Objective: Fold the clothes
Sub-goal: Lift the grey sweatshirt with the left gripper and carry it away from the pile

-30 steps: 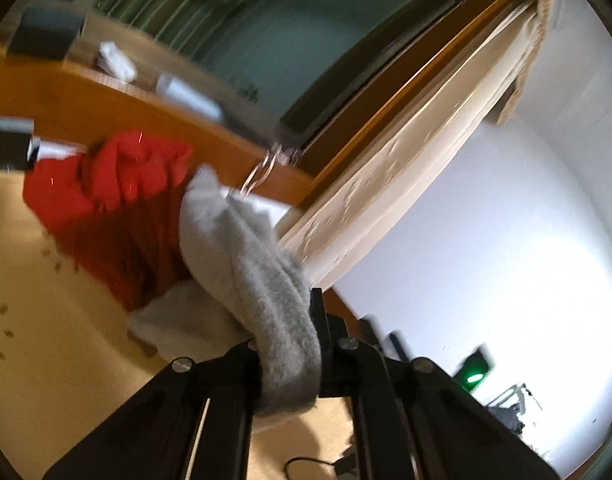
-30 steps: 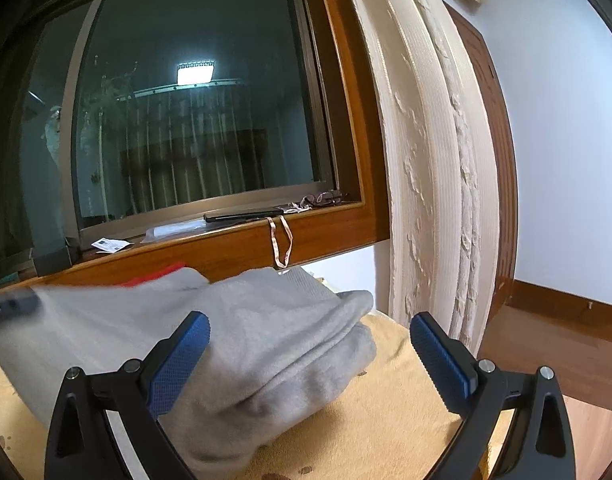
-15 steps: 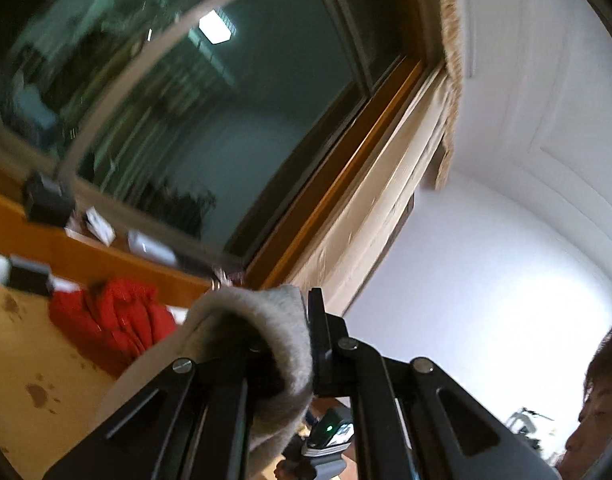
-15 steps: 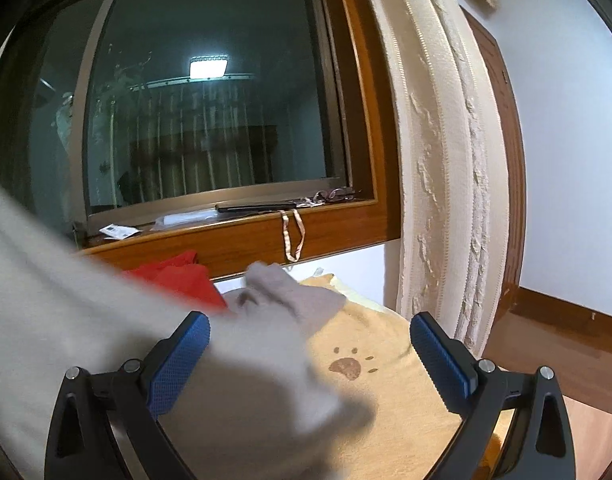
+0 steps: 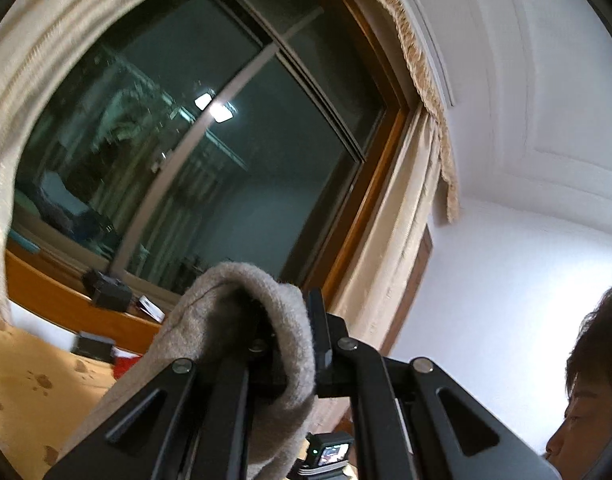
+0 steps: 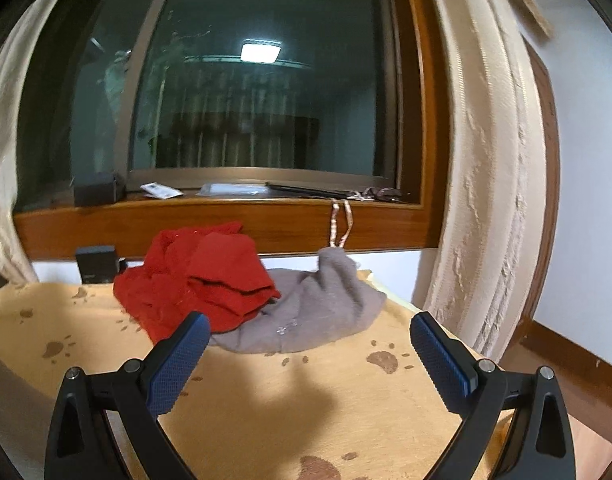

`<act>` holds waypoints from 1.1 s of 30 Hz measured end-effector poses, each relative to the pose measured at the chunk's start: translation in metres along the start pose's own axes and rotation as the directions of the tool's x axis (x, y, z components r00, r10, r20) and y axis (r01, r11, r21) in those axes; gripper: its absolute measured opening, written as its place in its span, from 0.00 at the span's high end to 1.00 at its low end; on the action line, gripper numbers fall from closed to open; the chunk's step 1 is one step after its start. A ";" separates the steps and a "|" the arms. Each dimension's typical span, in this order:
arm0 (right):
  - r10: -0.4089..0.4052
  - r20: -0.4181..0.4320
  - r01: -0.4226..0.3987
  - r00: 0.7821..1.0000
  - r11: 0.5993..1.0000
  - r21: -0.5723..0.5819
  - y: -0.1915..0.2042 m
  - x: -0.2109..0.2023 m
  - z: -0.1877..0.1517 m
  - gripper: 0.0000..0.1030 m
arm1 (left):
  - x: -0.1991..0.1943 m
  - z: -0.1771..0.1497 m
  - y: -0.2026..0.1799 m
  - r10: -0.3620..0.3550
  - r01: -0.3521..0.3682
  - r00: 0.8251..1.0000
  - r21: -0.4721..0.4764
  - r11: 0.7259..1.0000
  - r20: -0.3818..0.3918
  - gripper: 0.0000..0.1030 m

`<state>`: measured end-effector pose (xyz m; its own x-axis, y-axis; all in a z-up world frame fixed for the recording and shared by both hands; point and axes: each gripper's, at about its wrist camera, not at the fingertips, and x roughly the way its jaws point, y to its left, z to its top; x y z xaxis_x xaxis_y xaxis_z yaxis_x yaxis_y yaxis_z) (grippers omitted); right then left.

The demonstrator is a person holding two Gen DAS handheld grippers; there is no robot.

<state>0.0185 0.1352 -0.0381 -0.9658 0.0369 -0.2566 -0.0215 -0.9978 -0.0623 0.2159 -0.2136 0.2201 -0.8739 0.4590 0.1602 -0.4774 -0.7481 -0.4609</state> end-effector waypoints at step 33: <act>0.220 -0.066 -0.229 0.973 0.900 -0.370 0.096 -0.020 -0.022 0.01 | 0.050 -0.141 0.140 0.575 -0.592 0.650 0.143 0.793 -0.497 0.52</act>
<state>0.0417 0.0395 -0.0596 -0.9276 -0.1800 -0.3272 0.2971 -0.8866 -0.3544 0.1185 -0.2282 0.0406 -0.7968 0.1066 -0.5948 0.1257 -0.9335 -0.3357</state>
